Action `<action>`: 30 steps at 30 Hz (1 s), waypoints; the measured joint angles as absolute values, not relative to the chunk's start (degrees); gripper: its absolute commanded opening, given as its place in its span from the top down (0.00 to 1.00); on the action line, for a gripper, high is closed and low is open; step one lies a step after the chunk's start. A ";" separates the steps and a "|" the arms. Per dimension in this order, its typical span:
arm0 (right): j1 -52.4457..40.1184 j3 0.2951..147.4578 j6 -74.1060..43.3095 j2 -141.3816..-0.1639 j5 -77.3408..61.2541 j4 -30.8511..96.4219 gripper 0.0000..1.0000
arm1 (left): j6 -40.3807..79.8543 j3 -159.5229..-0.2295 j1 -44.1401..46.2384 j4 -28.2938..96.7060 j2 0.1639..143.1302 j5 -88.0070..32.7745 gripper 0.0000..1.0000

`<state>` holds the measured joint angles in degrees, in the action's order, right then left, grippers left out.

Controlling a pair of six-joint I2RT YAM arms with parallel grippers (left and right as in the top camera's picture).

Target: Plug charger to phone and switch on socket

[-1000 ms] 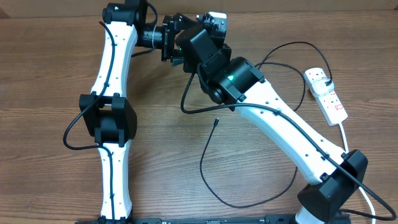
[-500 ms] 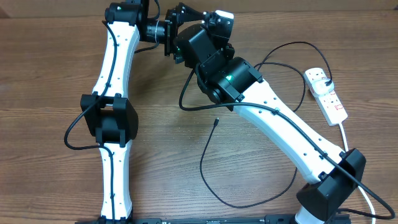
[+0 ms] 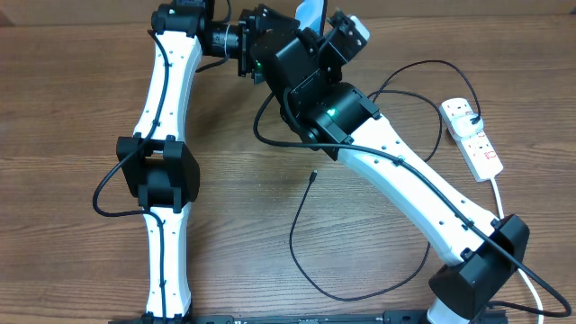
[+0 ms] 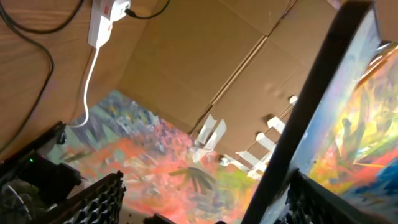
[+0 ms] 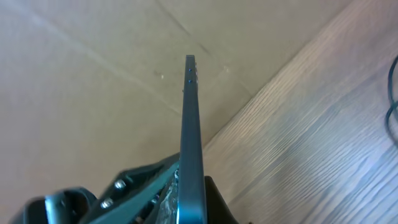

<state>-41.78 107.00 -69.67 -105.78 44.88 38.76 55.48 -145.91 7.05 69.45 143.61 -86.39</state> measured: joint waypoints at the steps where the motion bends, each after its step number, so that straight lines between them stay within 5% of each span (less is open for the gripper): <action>1: -41.76 107.00 -72.03 -105.78 44.99 39.00 0.95 | 56.34 -145.91 7.05 69.28 143.61 -86.41 0.21; 6: -41.76 107.00 -80.75 -105.82 44.97 39.00 0.93 | 59.61 -145.91 7.05 67.29 143.61 -86.59 0.23; 18: -41.74 107.00 -89.52 -105.82 37.04 41.54 0.91 | 63.11 -145.91 7.05 66.57 143.61 -87.96 0.44; 24: -41.76 106.98 -97.03 -105.93 35.33 43.09 0.90 | 63.68 -145.91 7.05 66.57 143.61 -88.60 0.66; 30: -41.76 106.98 -99.07 -105.93 34.72 42.30 0.90 | 64.40 -145.91 7.05 66.57 143.61 -88.97 0.70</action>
<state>-41.76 106.98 -99.07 -105.93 34.72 42.30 64.40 -145.91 7.05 66.57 143.61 -88.97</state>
